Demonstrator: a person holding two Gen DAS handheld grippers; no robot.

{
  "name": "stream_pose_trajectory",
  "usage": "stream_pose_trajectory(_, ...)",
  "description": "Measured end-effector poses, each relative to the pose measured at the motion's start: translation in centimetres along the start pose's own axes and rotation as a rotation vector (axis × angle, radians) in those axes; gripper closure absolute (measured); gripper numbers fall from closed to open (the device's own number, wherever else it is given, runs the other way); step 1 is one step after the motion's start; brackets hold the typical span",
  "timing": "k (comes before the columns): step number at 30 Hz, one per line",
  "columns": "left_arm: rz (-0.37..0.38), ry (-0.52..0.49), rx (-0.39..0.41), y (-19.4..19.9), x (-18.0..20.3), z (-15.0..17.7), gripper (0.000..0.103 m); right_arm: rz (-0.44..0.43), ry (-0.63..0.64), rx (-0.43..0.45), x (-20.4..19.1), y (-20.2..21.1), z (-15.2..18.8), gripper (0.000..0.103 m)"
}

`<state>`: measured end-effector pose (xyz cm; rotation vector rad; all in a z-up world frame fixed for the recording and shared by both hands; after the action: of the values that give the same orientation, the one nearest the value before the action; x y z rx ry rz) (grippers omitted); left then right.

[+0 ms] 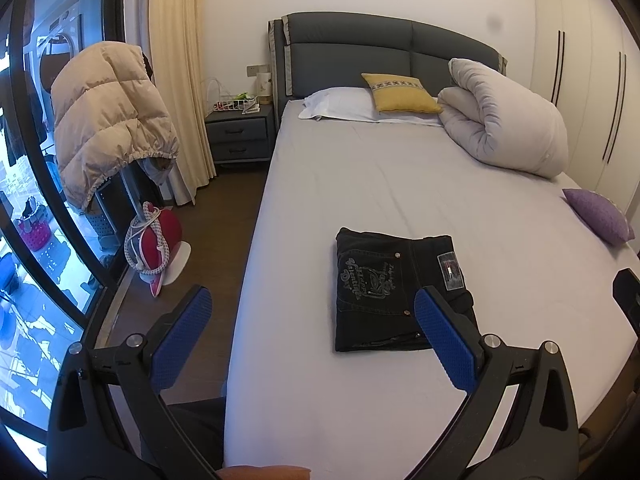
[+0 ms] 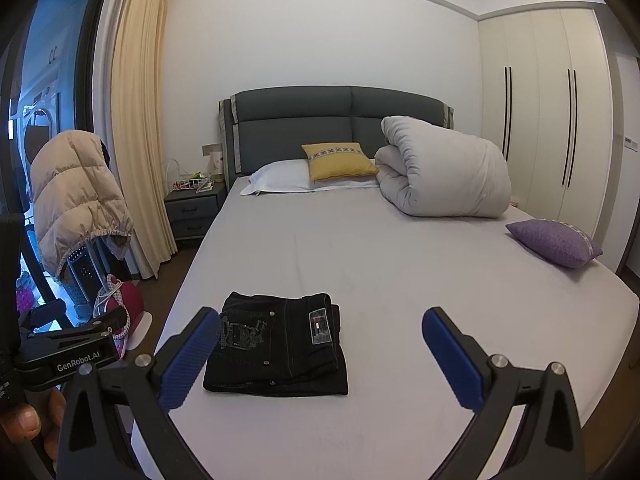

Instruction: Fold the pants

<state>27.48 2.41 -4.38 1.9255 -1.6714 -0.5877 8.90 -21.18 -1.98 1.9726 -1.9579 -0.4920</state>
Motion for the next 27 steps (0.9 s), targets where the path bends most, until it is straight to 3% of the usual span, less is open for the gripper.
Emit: stream_pose_trajectory(27,0.023,-0.025,-0.015,-1.5,0.5,0.1,0.0,-0.009,0.008,-0.021,0.5,-0.8,0.6,0.0)
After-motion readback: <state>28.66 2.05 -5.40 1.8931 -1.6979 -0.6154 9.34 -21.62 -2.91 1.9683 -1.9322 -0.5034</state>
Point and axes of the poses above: each gripper's, at about its wrist camera, not at the fingertips, and y roughly against the way its jaws point, x to its right, z to its underside, the point moved 3 cm from there along -y, roughly the way its jaws point, and after that the axes turned 1 degree about z, right-handed, at the moved point
